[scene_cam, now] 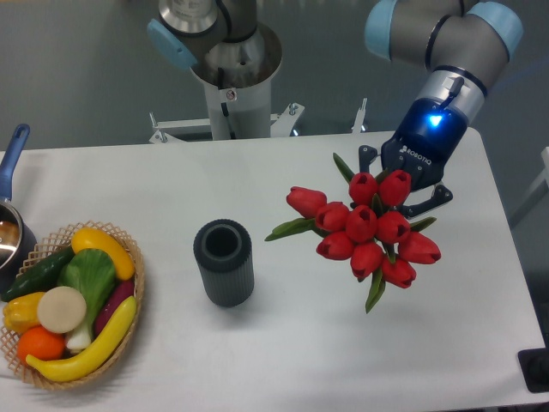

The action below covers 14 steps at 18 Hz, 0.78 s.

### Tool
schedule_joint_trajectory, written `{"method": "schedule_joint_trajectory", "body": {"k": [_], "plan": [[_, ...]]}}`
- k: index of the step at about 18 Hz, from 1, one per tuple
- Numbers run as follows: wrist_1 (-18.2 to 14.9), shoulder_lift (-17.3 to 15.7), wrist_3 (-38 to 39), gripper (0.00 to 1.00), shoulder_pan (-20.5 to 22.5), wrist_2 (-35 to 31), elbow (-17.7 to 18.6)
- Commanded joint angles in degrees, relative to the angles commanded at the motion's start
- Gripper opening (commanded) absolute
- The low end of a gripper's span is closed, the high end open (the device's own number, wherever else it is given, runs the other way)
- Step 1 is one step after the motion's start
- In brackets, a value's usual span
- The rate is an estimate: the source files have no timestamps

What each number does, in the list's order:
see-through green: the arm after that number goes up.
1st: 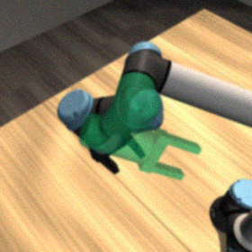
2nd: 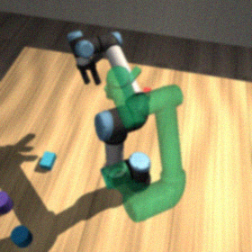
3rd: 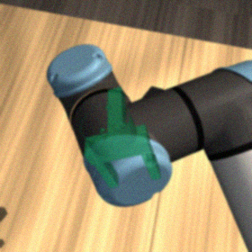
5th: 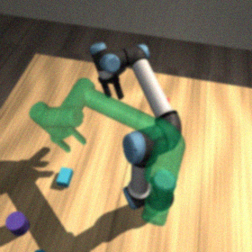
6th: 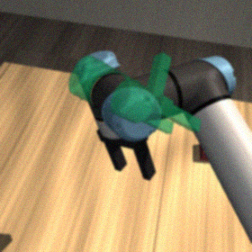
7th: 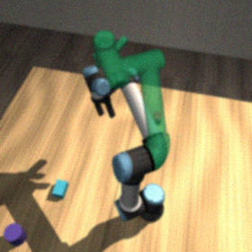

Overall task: Insert the flowers into the vase
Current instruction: 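Hold the red tulip bunch in the gripper above the table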

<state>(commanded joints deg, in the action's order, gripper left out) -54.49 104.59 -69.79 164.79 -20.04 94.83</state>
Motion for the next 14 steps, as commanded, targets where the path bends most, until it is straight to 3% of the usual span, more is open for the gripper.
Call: {"method": "schedule_joint_trajectory", "body": {"k": [14], "plan": [[1.58,0.18,-0.53,0.21,-0.61,-0.09,1.32]]}}
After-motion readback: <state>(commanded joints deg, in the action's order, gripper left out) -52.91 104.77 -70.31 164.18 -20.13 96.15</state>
